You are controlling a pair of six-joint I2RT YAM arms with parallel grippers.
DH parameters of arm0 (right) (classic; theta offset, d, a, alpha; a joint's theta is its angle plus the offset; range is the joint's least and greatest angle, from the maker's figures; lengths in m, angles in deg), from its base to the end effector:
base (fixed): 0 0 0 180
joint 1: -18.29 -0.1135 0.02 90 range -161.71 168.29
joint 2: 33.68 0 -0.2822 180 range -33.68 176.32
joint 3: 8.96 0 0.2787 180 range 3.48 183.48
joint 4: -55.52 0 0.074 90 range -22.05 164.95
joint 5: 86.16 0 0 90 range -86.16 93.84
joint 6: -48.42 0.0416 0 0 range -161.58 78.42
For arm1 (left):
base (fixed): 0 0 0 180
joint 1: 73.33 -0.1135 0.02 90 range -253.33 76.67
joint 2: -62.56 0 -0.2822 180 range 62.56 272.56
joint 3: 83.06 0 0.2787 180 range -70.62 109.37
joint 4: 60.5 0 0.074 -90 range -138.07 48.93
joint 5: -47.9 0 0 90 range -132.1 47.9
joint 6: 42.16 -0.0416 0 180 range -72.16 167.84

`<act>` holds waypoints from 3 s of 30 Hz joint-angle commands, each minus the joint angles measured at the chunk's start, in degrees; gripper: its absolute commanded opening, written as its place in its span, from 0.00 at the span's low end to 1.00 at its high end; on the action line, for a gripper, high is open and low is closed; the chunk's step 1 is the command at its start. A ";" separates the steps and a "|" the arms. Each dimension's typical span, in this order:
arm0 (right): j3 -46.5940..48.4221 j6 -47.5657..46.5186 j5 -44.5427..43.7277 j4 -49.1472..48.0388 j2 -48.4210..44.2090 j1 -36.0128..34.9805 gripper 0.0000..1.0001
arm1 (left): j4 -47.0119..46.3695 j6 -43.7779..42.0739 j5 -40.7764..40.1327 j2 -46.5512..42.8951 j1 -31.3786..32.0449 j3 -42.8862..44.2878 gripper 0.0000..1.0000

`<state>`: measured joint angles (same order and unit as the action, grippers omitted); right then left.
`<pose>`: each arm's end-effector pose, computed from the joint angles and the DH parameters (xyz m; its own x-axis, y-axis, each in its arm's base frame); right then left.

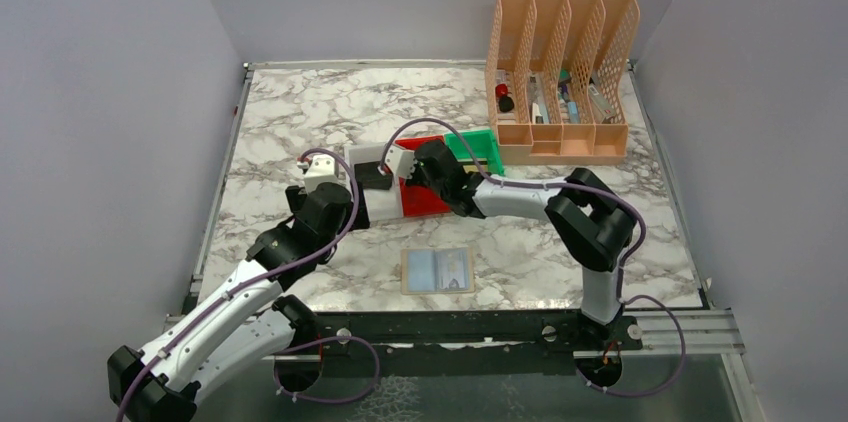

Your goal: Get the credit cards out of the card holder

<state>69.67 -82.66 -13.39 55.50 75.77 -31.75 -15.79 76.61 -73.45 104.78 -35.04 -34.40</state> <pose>0.2991 0.3378 0.1786 0.1258 -0.8271 -0.5478 -0.6448 0.3515 -0.6788 0.1499 -0.0908 0.2666 -0.5265 -0.1080 -0.8433 -0.0511 0.9941 -0.0954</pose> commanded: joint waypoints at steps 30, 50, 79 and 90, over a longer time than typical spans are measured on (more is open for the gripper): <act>5.41 3.21 0.82 2.67 4.73 -0.28 0.31 | -0.98 -1.40 0.94 0.52 -1.72 1.84 0.99; -14.59 41.62 1.89 1.39 -25.60 -0.32 0.64 | -1.04 -1.46 1.82 0.58 -1.80 1.83 0.99; -39.55 88.67 32.24 7.93 -37.40 -0.50 0.47 | -15.20 2.37 42.26 1.34 -1.79 -2.99 0.94; -39.06 88.77 28.34 10.72 -34.56 -0.50 0.45 | -22.36 4.89 50.38 9.20 3.53 -3.69 0.85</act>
<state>29.87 6.19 17.34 64.38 40.80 -31.93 -33.50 80.02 -27.03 112.27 -34.61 -37.59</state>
